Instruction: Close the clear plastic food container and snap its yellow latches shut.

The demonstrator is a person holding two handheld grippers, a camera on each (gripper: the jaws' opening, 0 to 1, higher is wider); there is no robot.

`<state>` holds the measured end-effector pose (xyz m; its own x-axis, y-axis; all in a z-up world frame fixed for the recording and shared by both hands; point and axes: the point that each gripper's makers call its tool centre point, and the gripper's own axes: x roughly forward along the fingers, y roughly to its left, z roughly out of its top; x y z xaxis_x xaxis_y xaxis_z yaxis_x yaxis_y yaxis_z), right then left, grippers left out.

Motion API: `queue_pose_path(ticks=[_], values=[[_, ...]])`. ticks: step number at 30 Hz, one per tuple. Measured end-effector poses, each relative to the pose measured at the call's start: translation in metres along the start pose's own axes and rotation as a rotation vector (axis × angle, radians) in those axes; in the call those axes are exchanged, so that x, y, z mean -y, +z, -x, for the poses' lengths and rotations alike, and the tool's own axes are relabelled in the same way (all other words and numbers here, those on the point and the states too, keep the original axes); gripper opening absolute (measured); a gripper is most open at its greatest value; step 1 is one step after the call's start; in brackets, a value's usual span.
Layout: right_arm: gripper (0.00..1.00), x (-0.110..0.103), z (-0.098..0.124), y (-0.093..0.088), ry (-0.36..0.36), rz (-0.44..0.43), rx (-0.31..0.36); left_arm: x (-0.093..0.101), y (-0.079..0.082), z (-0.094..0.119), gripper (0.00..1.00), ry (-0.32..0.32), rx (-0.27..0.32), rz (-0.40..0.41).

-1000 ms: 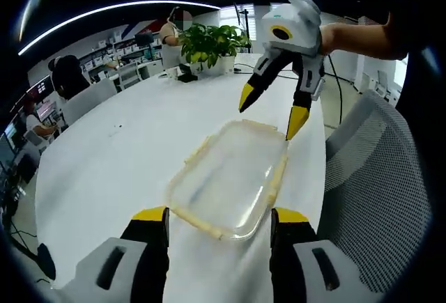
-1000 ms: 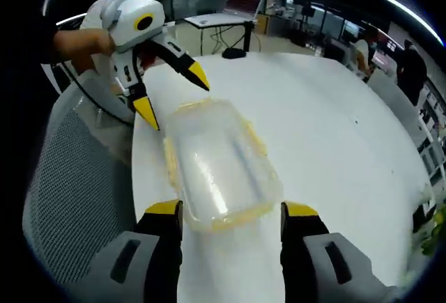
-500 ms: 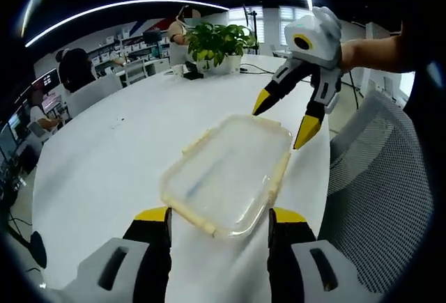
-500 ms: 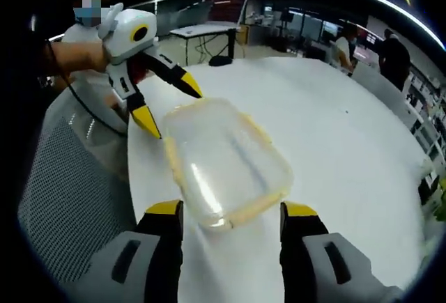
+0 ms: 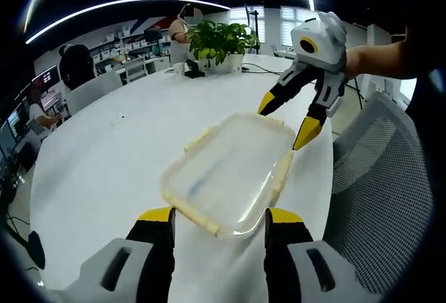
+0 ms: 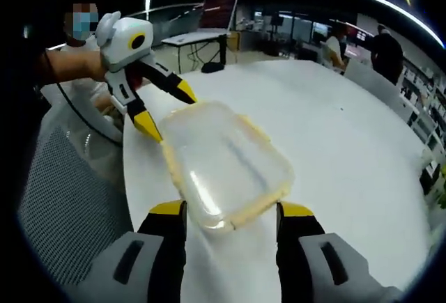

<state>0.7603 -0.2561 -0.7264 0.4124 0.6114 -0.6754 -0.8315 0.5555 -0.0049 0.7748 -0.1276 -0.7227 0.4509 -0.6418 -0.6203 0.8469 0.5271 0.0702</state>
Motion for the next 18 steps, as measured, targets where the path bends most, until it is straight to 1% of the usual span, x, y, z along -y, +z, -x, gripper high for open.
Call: queue_pose_path(ticks=[9,18], values=[[0.48,0.017,-0.007,0.006,0.002,0.008,-0.005,-0.014,0.005,-0.009,0.46,0.002,-0.003,0.003],[0.48,0.035,-0.016,0.014,0.0,0.018,-0.008,-0.033,0.012,-0.019,0.46,0.003,-0.009,0.001]])
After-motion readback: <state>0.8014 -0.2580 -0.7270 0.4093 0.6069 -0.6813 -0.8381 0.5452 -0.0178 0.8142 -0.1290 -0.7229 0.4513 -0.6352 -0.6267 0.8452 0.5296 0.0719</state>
